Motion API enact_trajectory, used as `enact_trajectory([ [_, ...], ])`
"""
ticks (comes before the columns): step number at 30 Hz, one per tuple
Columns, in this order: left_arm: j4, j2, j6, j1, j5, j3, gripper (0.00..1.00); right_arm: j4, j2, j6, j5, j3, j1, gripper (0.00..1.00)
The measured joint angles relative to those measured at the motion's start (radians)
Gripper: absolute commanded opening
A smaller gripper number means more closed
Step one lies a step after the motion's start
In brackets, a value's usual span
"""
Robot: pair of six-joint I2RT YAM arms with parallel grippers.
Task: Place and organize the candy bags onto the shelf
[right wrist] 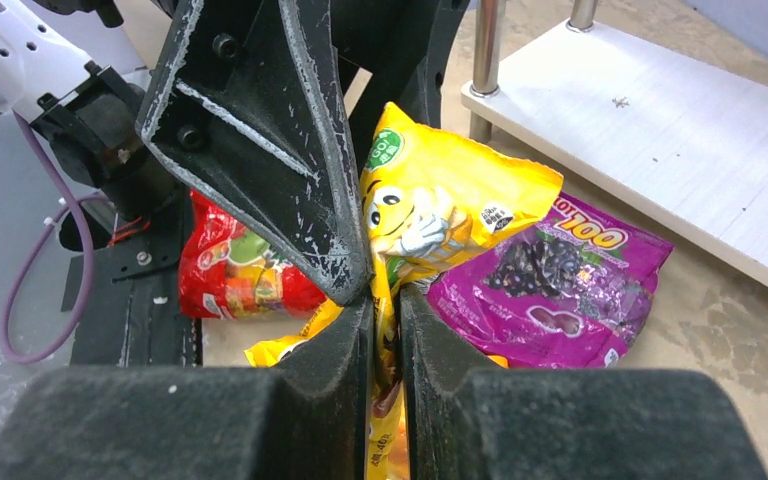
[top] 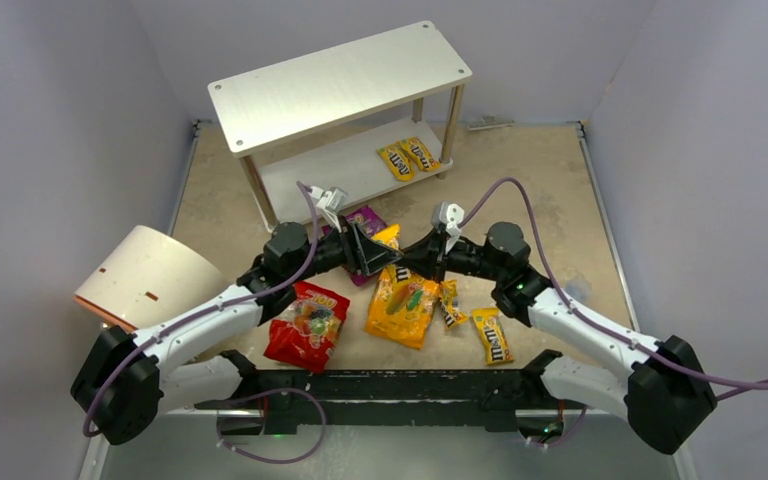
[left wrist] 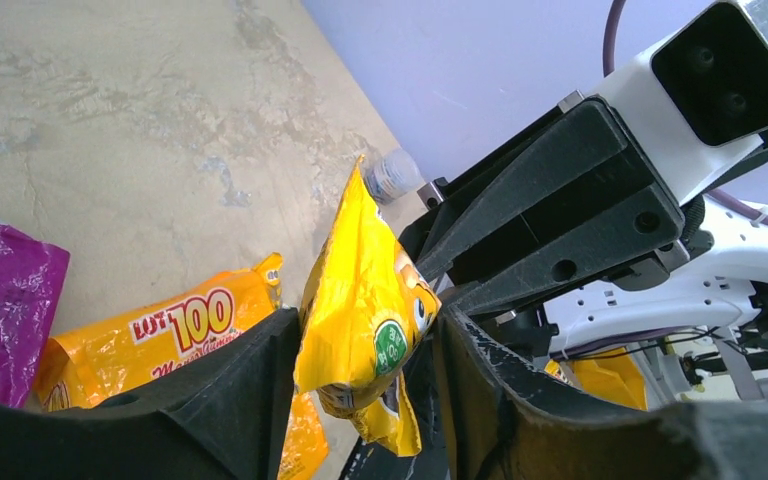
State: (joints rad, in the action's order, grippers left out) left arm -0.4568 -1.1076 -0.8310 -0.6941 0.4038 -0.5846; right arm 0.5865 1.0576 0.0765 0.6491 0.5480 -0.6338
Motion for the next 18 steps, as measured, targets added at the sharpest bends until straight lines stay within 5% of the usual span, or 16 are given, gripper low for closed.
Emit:
enact_trajectory([
  [10,-0.006,0.009,-0.006,0.0,0.005,0.014,0.53,-0.047,0.009,-0.067,0.039,0.02,0.0,0.16],
  [18,-0.008,0.01,-0.022,0.0,0.005,0.016,0.48,-0.065,0.009,-0.096,0.051,0.026,0.0,0.18],
])
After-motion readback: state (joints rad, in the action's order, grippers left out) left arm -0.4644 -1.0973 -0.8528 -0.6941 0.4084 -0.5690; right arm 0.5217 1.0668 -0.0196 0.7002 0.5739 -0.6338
